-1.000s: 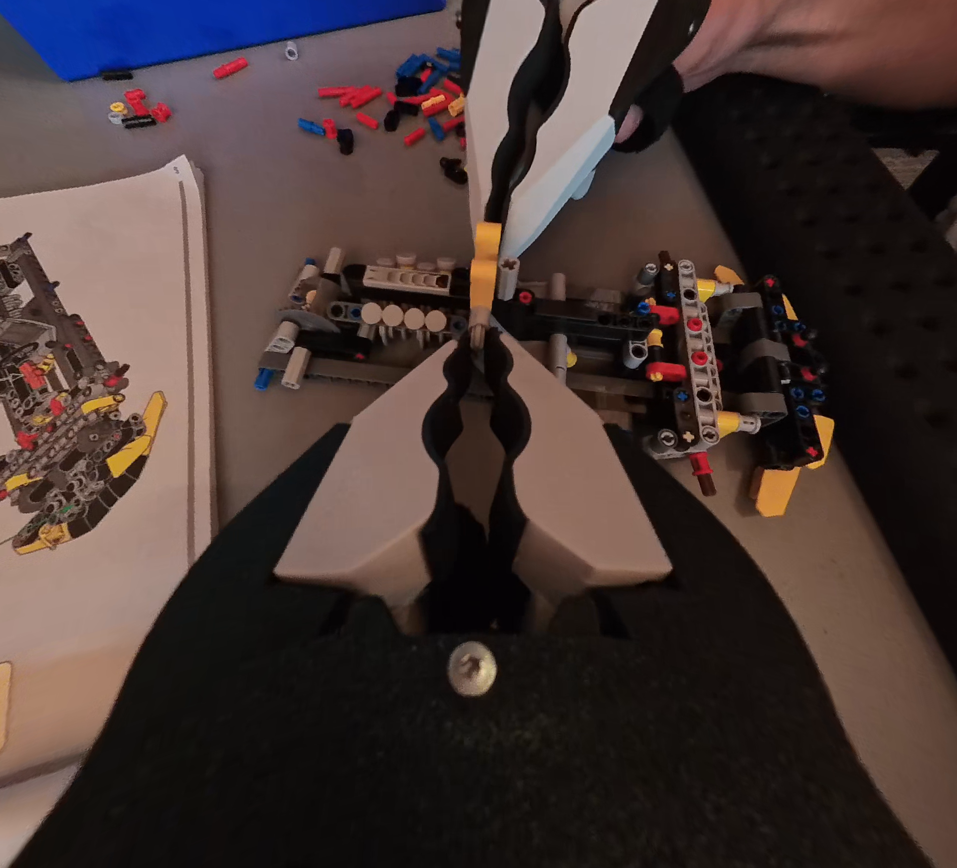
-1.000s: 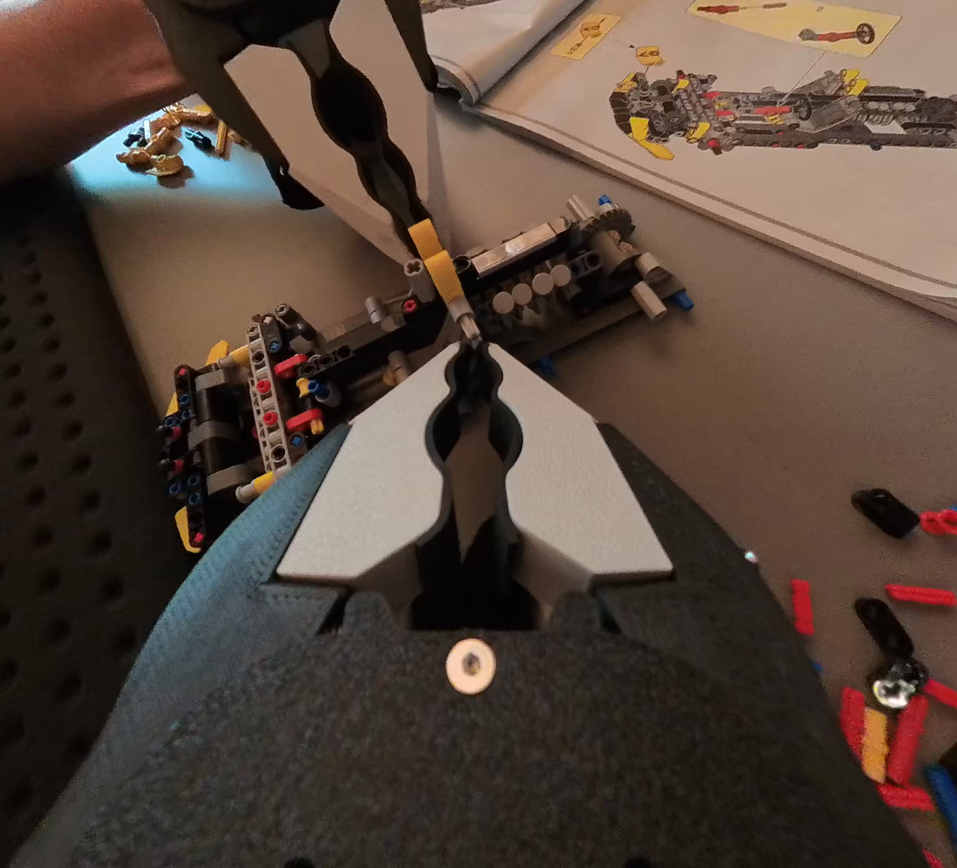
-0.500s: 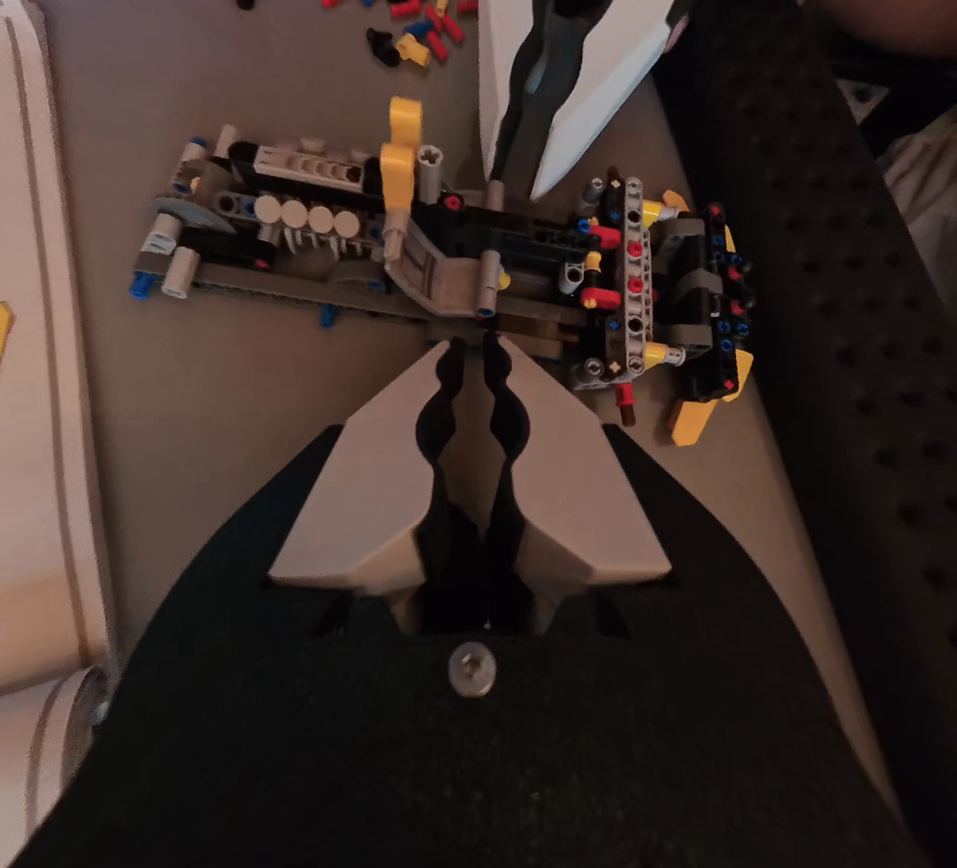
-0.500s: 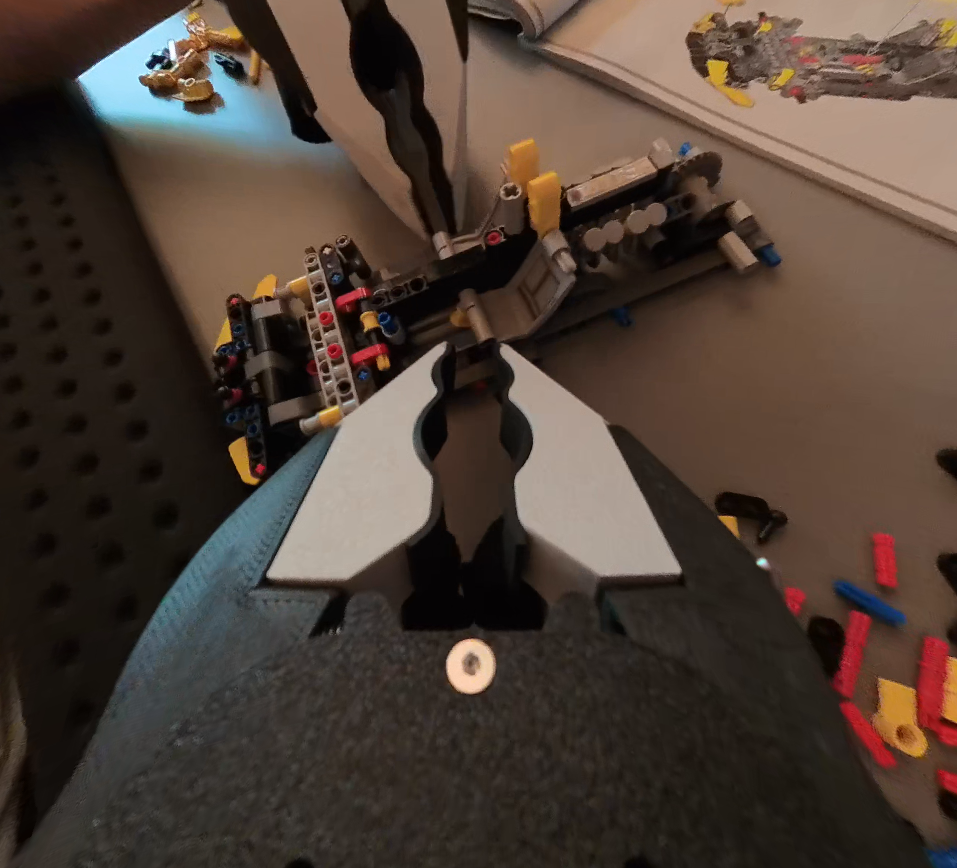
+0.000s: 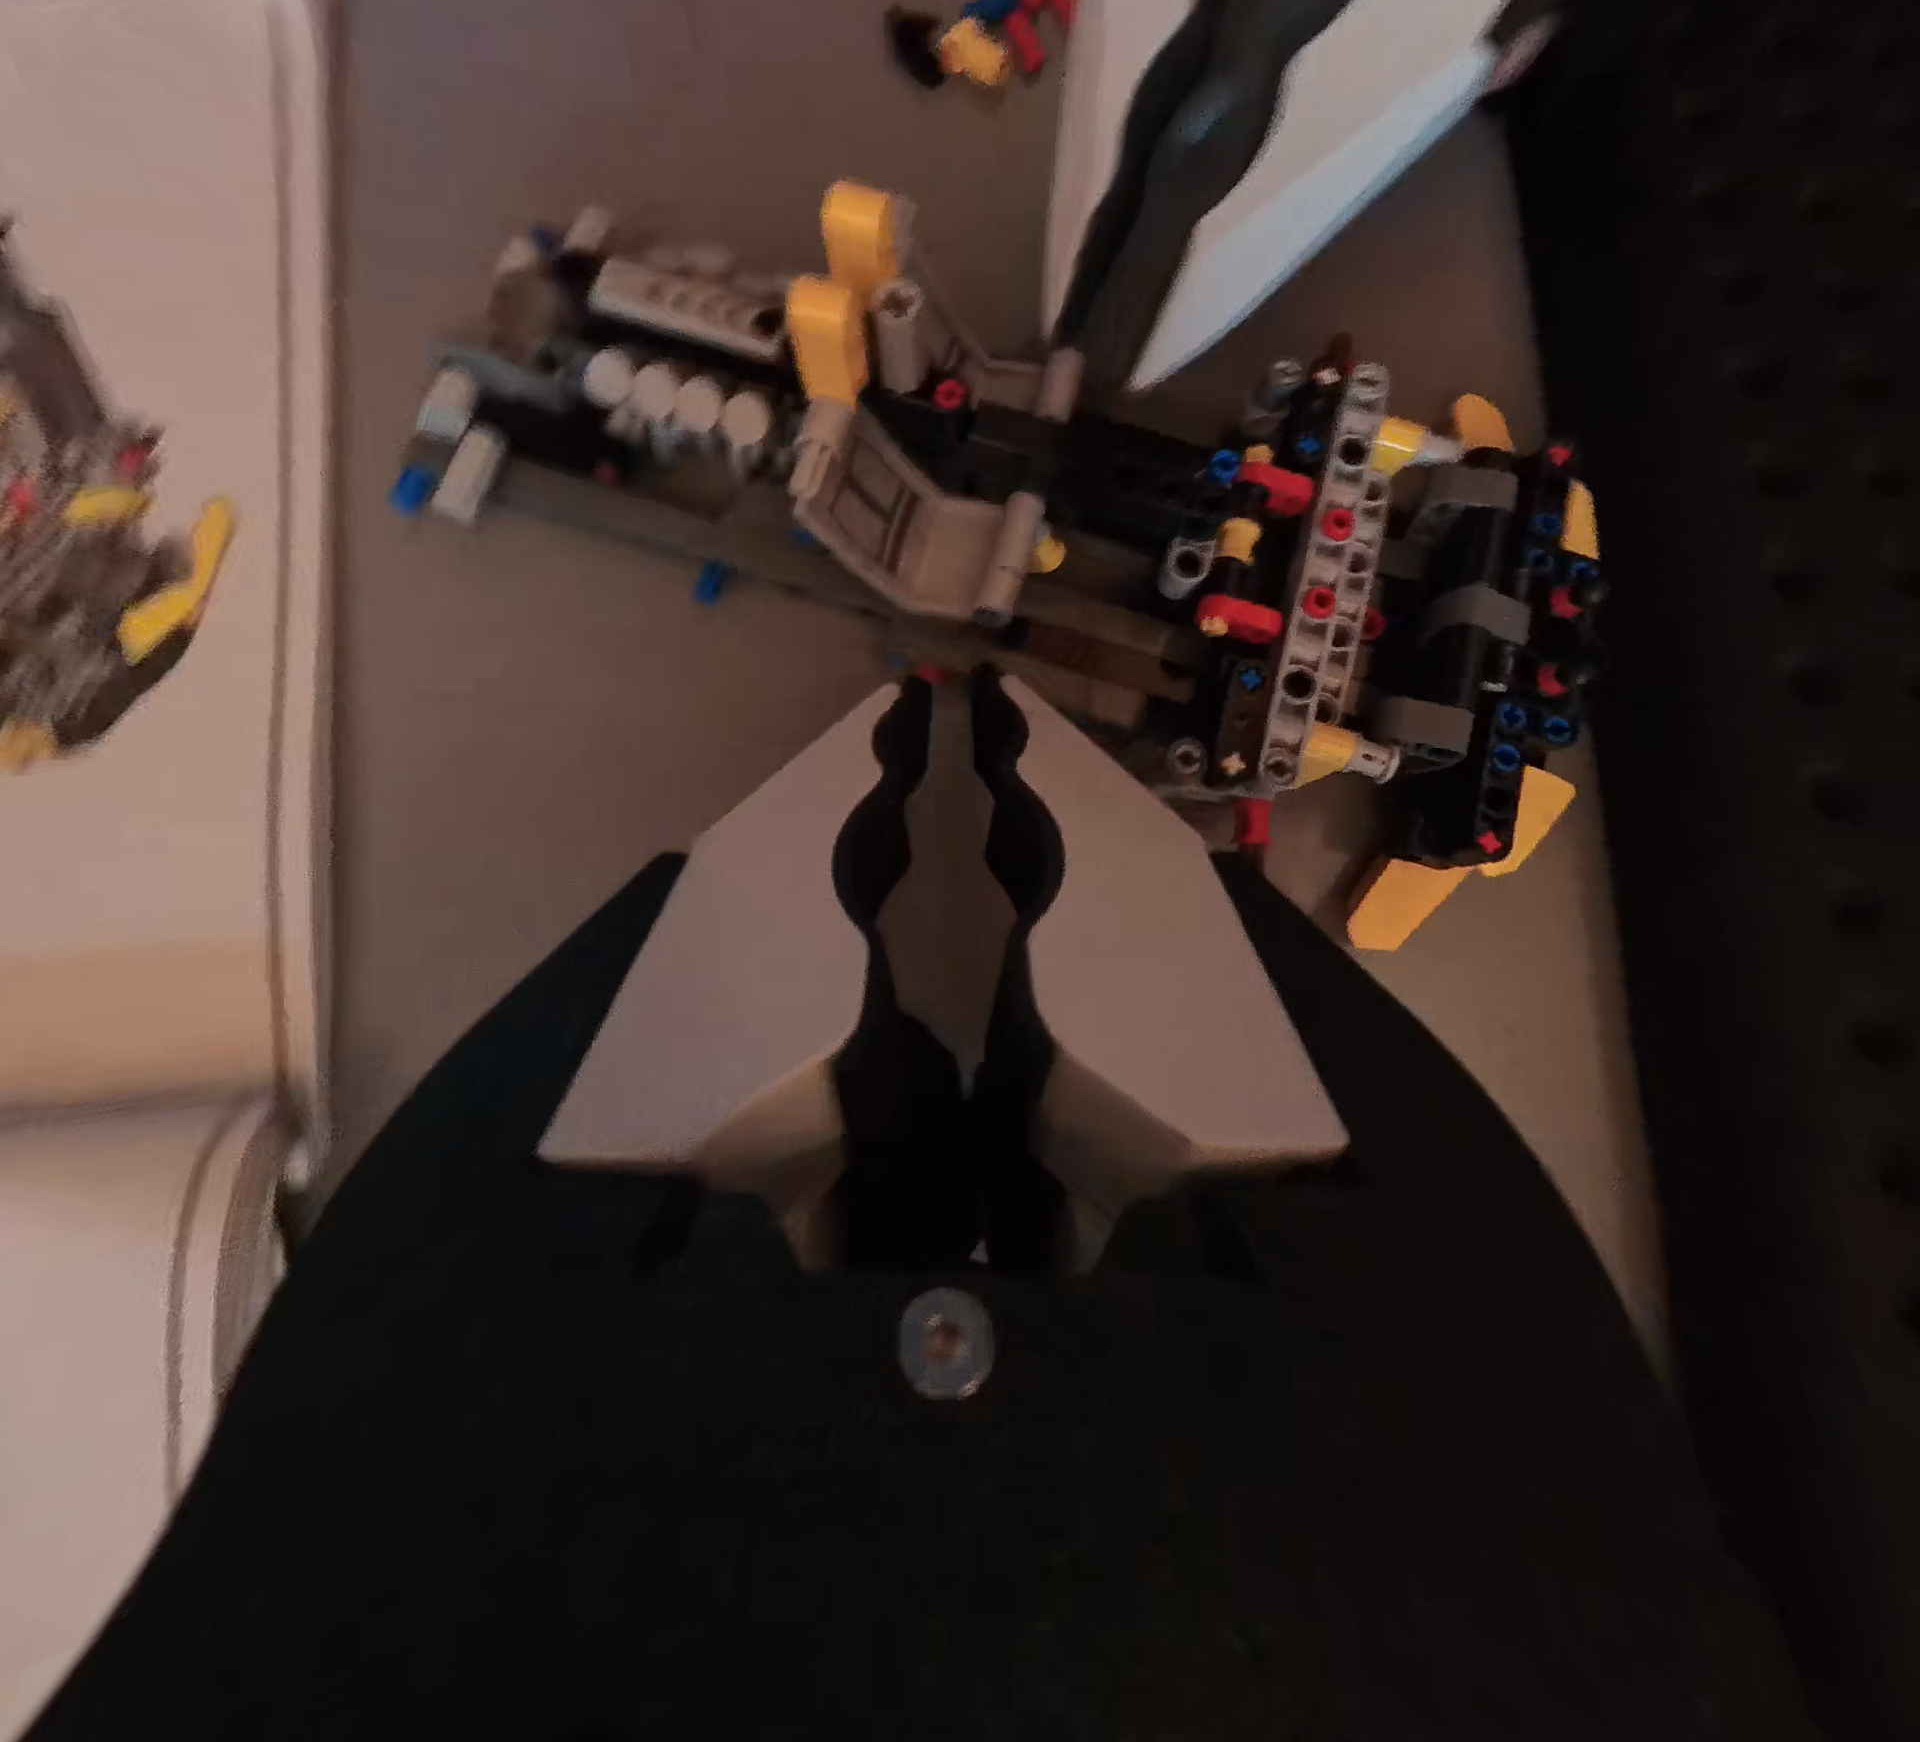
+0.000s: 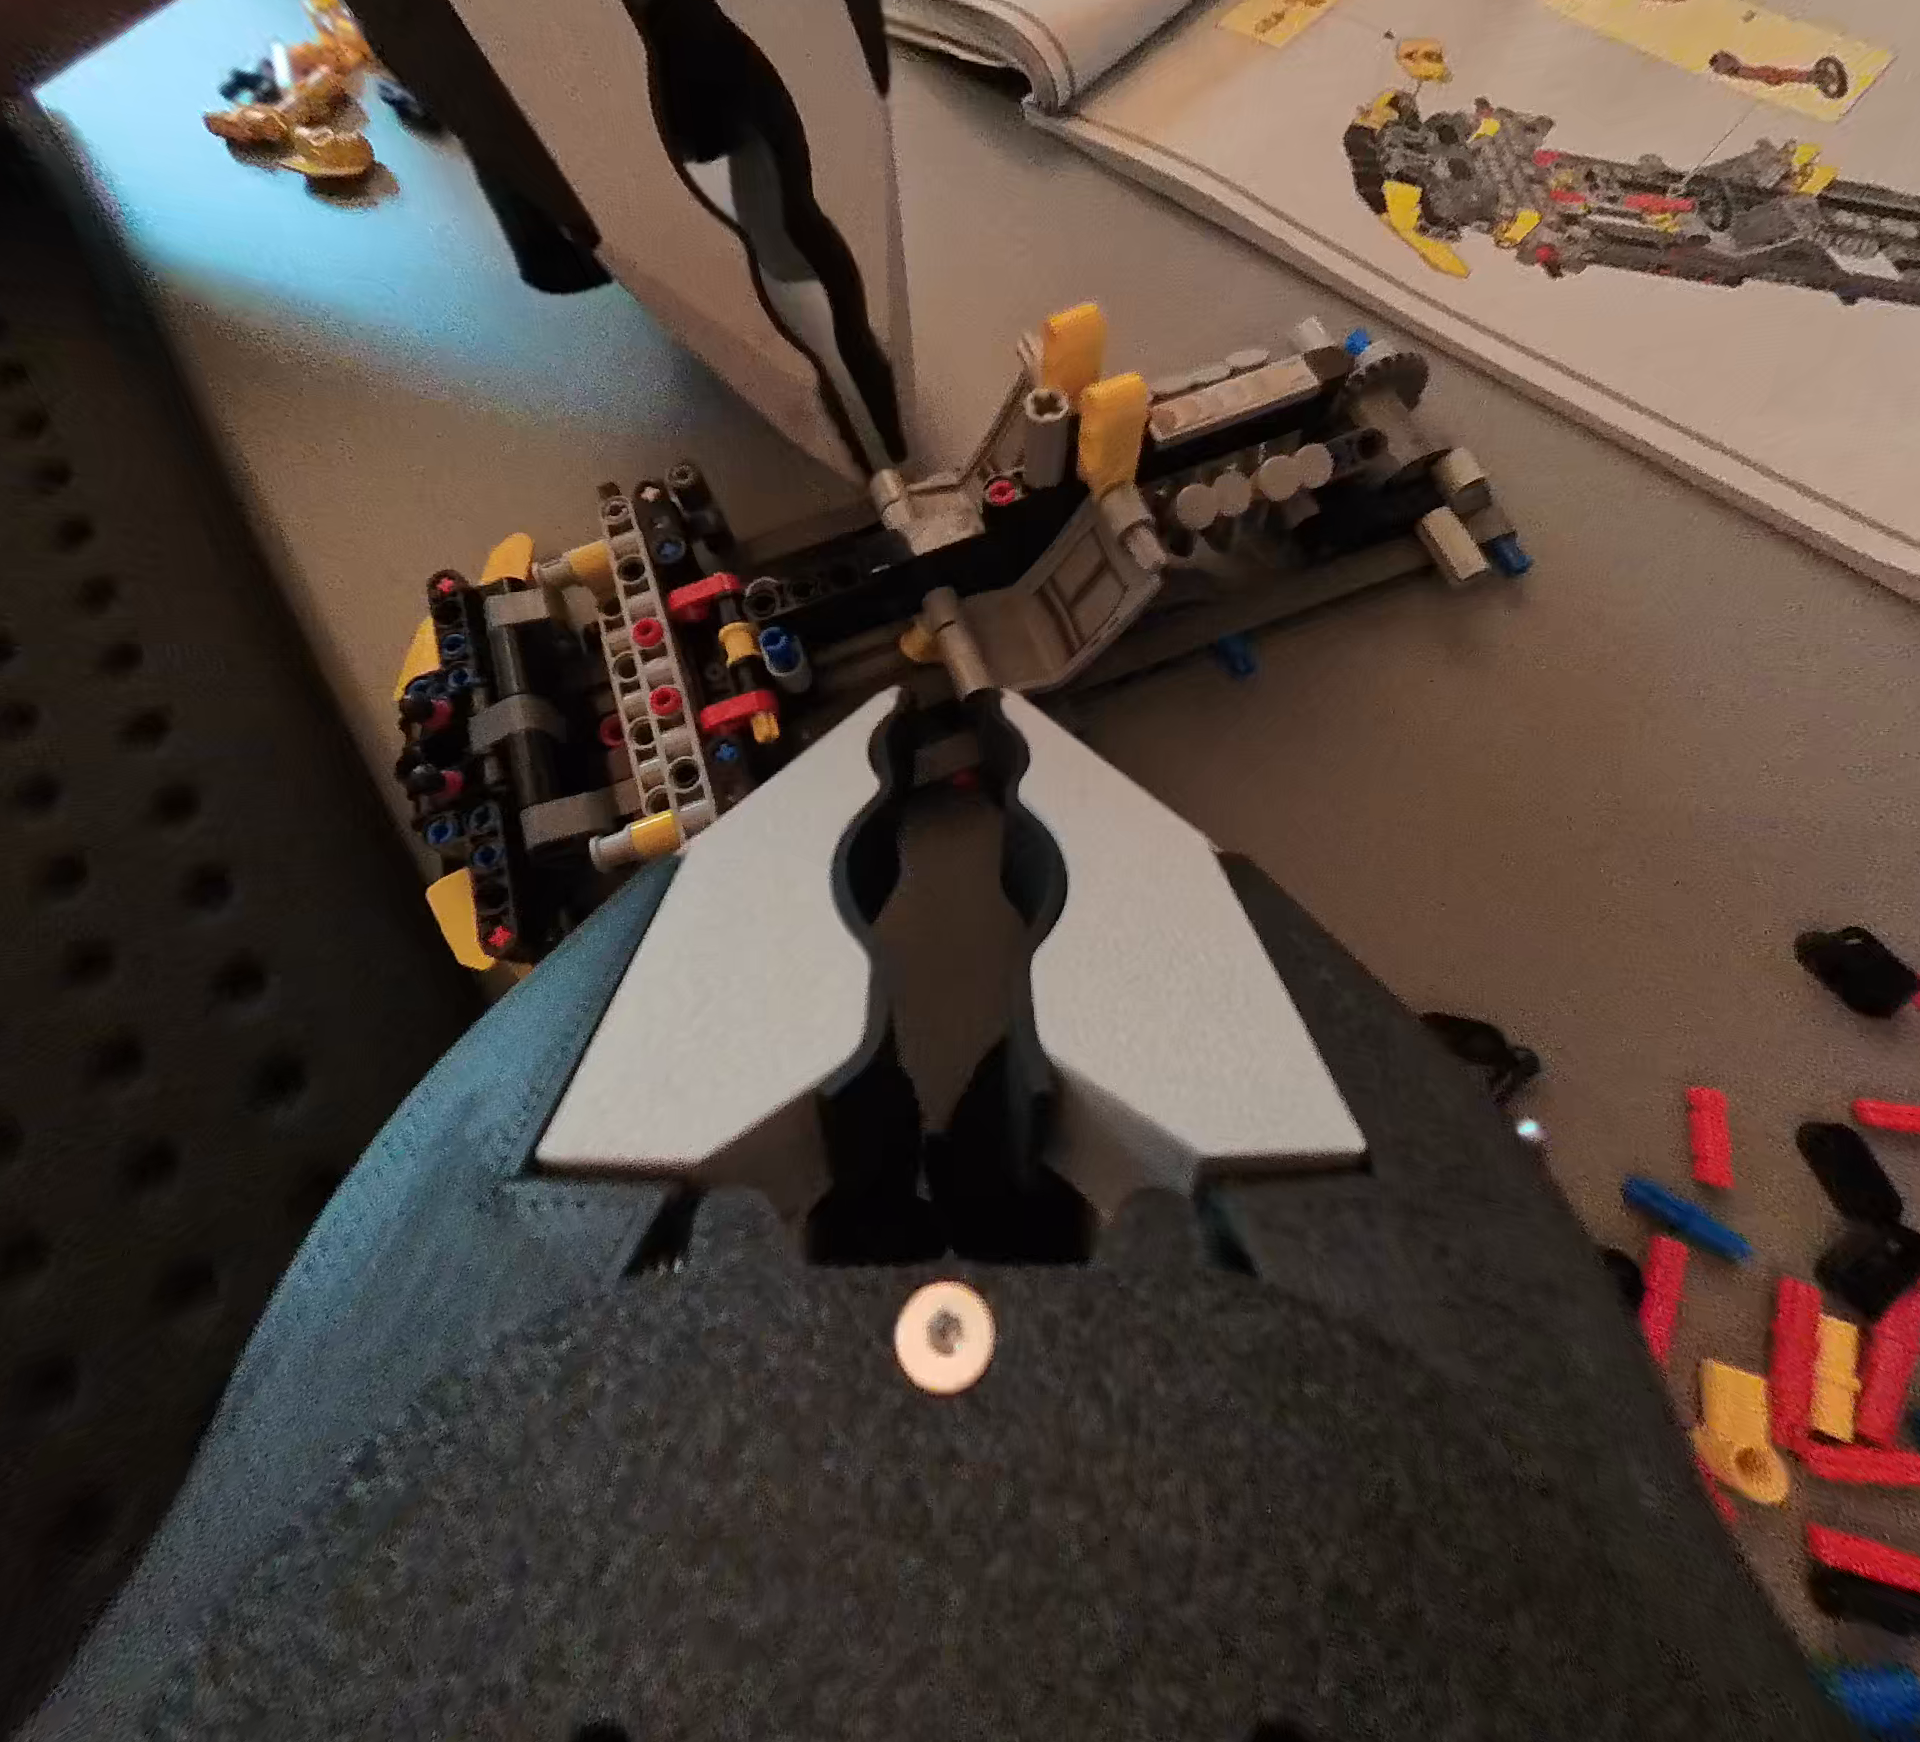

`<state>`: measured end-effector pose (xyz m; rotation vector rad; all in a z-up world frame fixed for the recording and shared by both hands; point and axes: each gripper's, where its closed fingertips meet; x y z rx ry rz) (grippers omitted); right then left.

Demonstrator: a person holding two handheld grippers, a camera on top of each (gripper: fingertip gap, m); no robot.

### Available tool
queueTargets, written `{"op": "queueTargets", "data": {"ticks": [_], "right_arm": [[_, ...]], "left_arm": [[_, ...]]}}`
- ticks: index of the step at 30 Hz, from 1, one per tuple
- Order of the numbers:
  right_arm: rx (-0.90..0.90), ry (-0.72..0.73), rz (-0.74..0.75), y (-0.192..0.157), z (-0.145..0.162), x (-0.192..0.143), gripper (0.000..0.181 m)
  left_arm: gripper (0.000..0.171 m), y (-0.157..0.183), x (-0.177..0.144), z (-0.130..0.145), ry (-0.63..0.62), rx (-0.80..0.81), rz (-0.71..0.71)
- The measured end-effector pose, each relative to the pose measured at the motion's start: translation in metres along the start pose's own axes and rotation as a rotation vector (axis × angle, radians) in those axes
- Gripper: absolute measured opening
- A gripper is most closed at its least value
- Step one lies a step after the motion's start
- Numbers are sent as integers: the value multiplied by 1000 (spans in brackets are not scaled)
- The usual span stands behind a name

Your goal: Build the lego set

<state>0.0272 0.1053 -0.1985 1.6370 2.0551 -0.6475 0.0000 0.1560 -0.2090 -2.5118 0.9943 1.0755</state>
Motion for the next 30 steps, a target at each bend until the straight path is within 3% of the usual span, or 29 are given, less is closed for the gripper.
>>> {"op": "queueTargets", "data": {"ticks": [2,4,6,9,10,13,17,21,26,30], "right_arm": [[39,11,-8,2,-1,-3,17],[118,15,-15,1,0,-1,25],[127,14,55,7,-1,-2,24],[166,167,250,34,-13,-34,21],[206,247,258,38,-19,-46,21],[343,440,250,51,-29,-74,23],[412,456,171,52,-27,-72,33],[376,442,133,44,-29,-67,35],[394,501,84,41,-34,-73,35],[421,538,50,41,-36,-77,35]], "left_arm": [[15,-7,-10,6,-31,-158,-148],[27,-8,-21,-1,56,-393,-301],[44,12,-17,-14,147,-560,-319],[71,29,-3,-30,160,-638,-424],[82,29,0,-36,152,-651,-478],[92,16,6,-47,118,-680,-630],[91,7,22,-39,-13,-753,-728],[88,6,27,-29,-38,-888,-758],[57,7,27,-26,-43,-946,-754],[55,8,28,-25,-100,-941,-735]]}}
Point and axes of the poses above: each gripper's, where its closed fingertips meet, x out along the fingers, z out of its underside, y = z × x across the jaws
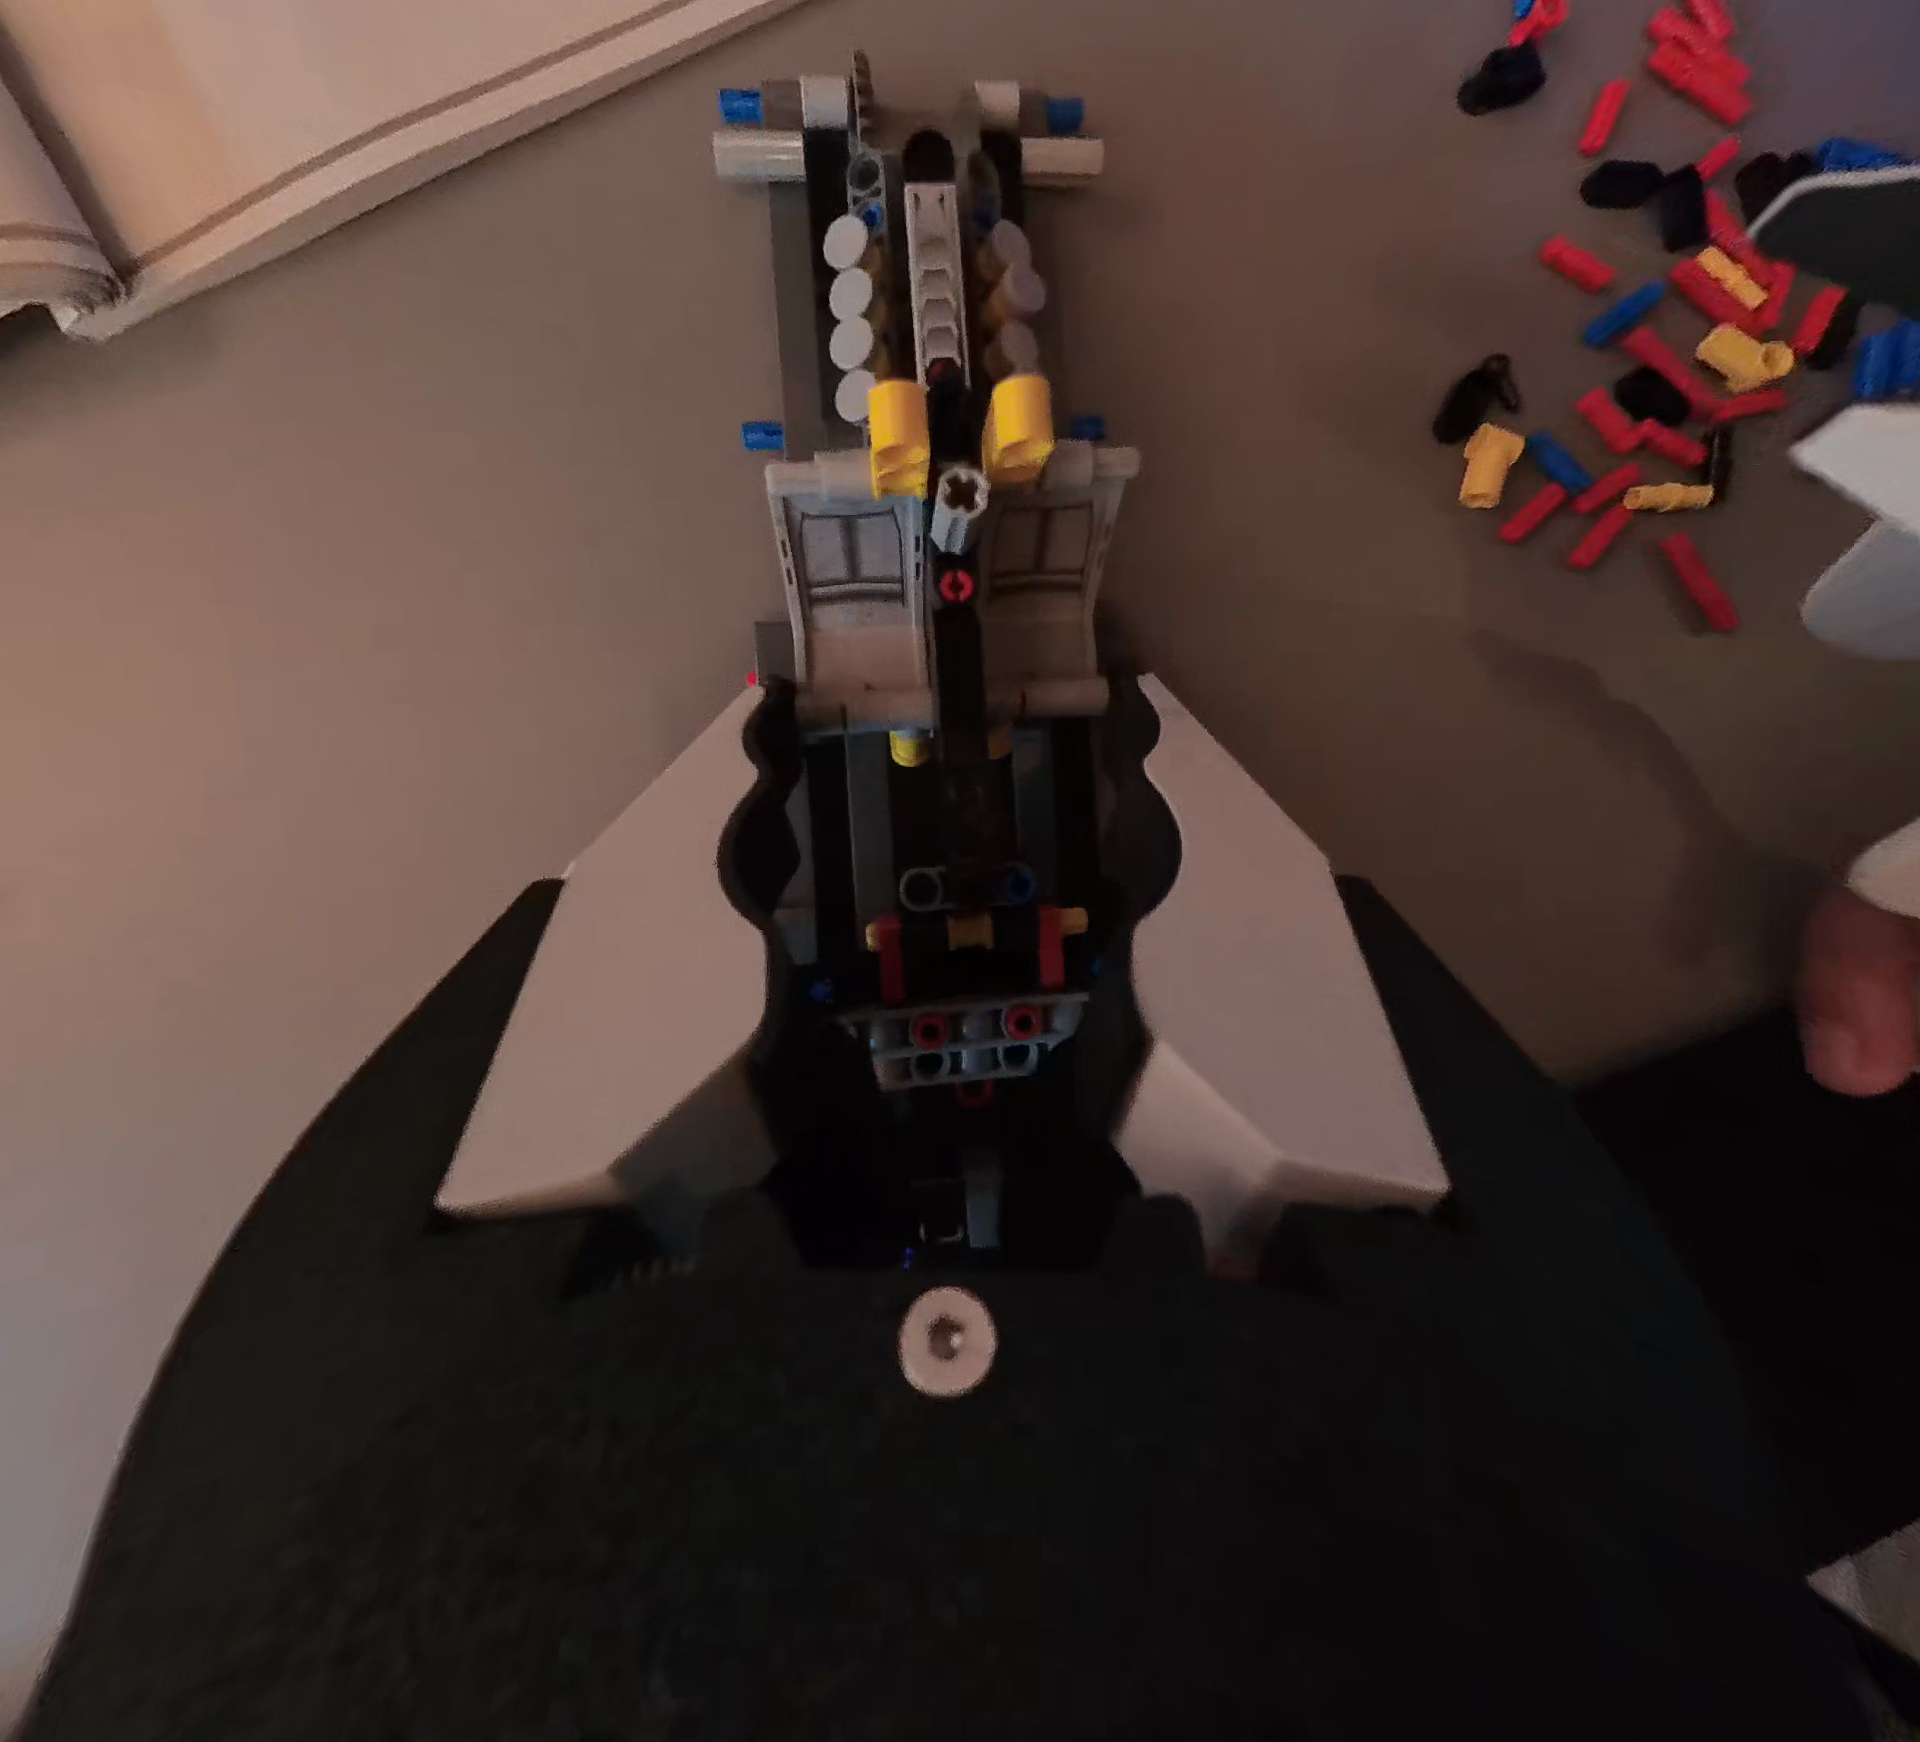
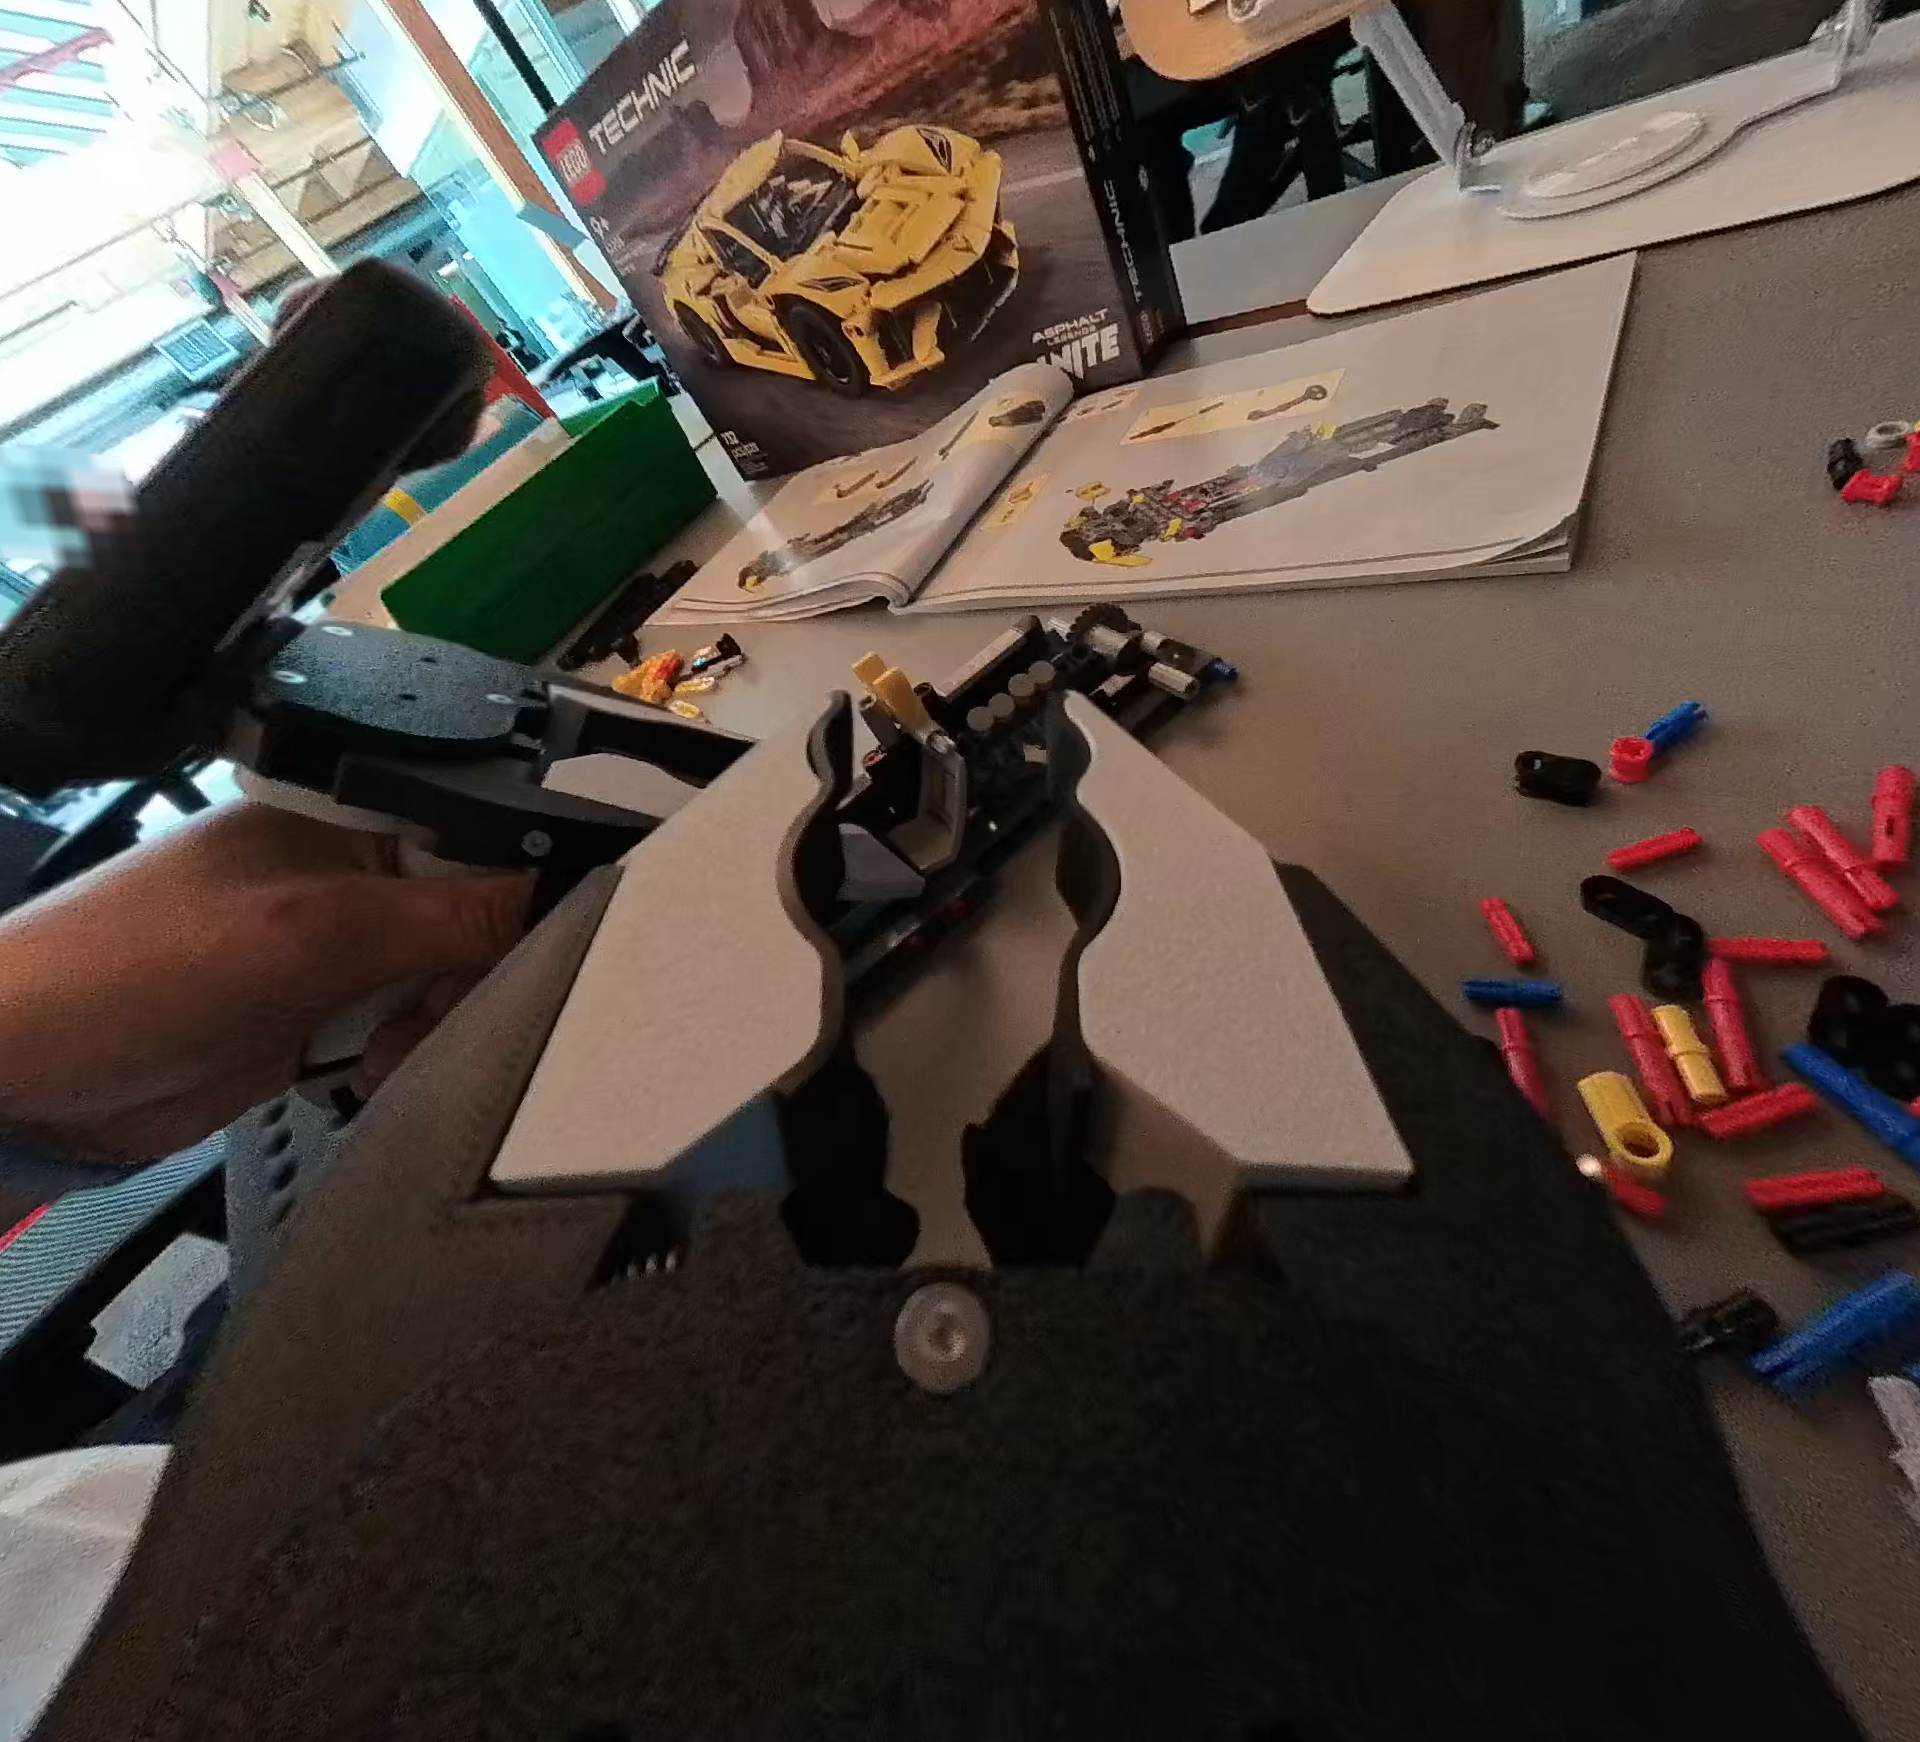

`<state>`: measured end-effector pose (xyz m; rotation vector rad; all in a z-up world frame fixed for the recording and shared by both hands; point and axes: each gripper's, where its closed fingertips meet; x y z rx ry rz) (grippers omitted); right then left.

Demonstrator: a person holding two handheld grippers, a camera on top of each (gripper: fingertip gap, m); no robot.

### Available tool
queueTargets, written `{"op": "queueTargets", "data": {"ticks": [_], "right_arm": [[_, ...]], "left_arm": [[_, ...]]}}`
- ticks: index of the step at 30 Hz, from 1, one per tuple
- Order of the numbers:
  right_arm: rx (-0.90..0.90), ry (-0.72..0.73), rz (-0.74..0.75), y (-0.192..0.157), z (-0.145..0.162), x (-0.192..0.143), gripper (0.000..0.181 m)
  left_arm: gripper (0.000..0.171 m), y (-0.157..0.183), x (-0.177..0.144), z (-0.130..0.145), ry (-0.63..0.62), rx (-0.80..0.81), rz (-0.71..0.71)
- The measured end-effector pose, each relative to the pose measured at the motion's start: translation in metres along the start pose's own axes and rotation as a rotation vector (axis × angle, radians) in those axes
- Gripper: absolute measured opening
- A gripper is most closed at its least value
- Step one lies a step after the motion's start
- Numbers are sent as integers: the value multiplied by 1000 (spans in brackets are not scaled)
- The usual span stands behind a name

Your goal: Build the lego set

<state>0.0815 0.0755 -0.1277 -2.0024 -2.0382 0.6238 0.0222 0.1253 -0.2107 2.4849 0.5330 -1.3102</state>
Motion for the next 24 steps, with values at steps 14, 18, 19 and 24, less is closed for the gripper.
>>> {"op": "queueTargets", "data": {"ticks": [14,18,19,24], "right_arm": [[-12,-9,-12,-4,2,2,35],[-24,-35,1,-3,6,6,35],[-29,-42,4,-3,7,7,36],[-104,-87,42,-3,14,12,36]], "left_arm": [[55,-30,0,-2,-169,473,281],[55,-43,3,-8,-213,646,358],[55,-47,4,-10,-221,675,363],[55,-55,9,-18,-192,721,390]]}}
Point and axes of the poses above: each gripper's, where its closed fingertips meet, x out along the fingers, z out of its underside, y = z × x across the jaws
